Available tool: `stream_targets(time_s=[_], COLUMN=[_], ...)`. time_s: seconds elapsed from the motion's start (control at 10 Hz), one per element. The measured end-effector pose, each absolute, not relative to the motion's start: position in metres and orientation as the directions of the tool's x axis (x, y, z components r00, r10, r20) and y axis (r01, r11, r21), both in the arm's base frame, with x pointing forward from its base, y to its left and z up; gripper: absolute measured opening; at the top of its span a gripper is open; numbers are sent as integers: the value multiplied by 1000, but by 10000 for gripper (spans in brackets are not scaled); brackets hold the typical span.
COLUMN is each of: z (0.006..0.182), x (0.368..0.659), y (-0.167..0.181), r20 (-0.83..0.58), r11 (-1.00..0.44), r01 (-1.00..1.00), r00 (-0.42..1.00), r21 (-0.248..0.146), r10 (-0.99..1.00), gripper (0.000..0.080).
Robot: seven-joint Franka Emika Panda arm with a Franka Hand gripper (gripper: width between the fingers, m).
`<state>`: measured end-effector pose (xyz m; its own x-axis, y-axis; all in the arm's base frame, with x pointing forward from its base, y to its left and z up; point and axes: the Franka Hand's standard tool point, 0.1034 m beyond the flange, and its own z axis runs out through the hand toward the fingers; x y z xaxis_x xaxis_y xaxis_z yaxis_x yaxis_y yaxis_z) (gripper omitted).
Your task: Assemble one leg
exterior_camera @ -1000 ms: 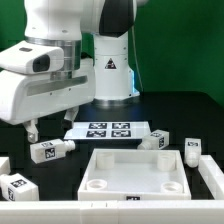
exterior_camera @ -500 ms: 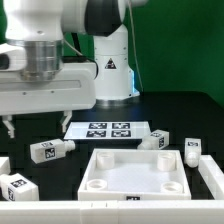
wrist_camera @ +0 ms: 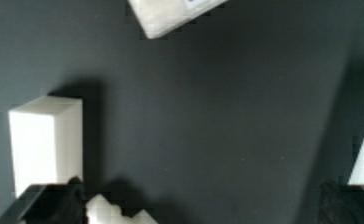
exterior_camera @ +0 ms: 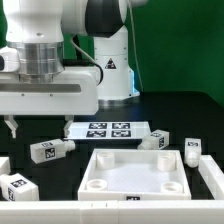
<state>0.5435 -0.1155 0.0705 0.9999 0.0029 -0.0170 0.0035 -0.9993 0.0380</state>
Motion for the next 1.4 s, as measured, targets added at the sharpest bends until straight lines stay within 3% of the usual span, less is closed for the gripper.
stream_targets(time_s=[0.2, 0.3, 0.5, 1.0, 1.2, 1.4], z=[68, 68, 65, 64, 52, 51], x=[534, 527, 515, 518, 516, 513], y=[-143, -165, -182, -171, -170, -166], r20=[-31, -34, -50, -67, -68, -94], r11=[-957, -893, -813, -638, -522, -535], r01=[-287, -448, -581, -768, -849, -841], r00=[958, 894, 814, 640, 527, 540], r21=[-30, -37, -49, -47, -81, -77], r10=[-286, -447, -579, -765, -847, -836], gripper=[650, 650, 650, 650, 650, 650])
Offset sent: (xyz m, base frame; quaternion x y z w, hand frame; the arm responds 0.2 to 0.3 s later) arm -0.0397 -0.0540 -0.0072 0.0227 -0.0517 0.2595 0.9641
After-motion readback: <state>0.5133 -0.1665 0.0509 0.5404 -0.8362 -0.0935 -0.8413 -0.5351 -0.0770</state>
